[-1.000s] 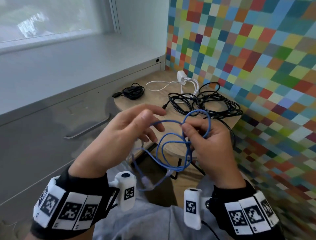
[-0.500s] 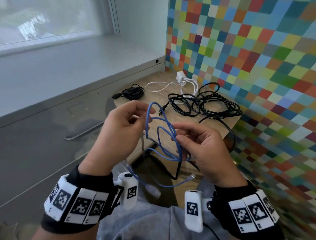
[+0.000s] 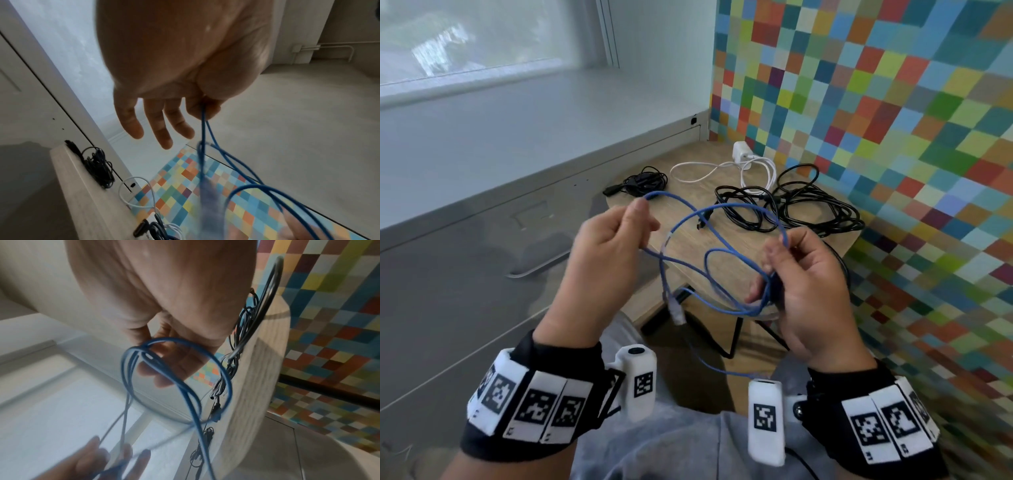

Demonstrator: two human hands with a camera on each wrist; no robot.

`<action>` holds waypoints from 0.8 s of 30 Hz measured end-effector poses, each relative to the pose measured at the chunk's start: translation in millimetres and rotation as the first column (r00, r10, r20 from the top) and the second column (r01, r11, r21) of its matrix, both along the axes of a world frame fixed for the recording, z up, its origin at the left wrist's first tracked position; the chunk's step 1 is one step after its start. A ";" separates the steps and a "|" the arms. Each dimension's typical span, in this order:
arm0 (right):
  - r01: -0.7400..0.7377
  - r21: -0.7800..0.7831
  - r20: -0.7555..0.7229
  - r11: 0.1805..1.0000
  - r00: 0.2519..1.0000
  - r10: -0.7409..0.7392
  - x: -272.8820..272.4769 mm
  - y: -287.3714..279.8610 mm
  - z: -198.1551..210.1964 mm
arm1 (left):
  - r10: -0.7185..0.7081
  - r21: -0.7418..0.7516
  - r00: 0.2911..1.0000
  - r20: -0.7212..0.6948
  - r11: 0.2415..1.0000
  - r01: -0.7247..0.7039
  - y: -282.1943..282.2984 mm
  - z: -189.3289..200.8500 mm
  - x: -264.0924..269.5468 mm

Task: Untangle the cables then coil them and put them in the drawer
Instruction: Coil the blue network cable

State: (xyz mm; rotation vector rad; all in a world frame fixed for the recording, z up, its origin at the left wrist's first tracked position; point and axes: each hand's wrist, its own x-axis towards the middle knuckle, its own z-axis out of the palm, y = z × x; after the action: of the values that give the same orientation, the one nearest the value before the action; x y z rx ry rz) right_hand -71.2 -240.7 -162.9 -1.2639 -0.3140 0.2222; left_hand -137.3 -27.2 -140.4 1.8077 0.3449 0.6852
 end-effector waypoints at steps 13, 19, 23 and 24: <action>0.157 0.032 -0.028 0.987 0.987 -0.156 5.4 -5.1 2.0 | 0.005 -0.166 0.993 -0.119 0.986 -0.025 18.9 -9.4 -1.0; -0.010 -0.026 0.021 1.000 1.000 0.011 -4.5 0.4 3.3 | -0.026 0.046 0.990 -0.136 0.998 0.033 8.0 -3.3 -5.9; -0.128 -0.031 0.048 0.991 0.990 0.130 -11.0 5.8 4.9 | -0.319 0.129 0.939 -0.126 0.934 0.334 -14.4 12.7 -12.8; -0.136 -0.032 0.052 0.990 0.989 0.138 -12.3 7.4 5.3 | -0.419 0.140 0.890 -0.182 0.885 0.445 -19.5 13.3 -14.3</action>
State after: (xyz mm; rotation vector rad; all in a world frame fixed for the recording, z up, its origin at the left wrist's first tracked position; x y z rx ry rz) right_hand -83.5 -233.3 -157.6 -1.2794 -0.4465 0.3111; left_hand -151.6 -46.7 -127.1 2.0214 -0.0346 0.2729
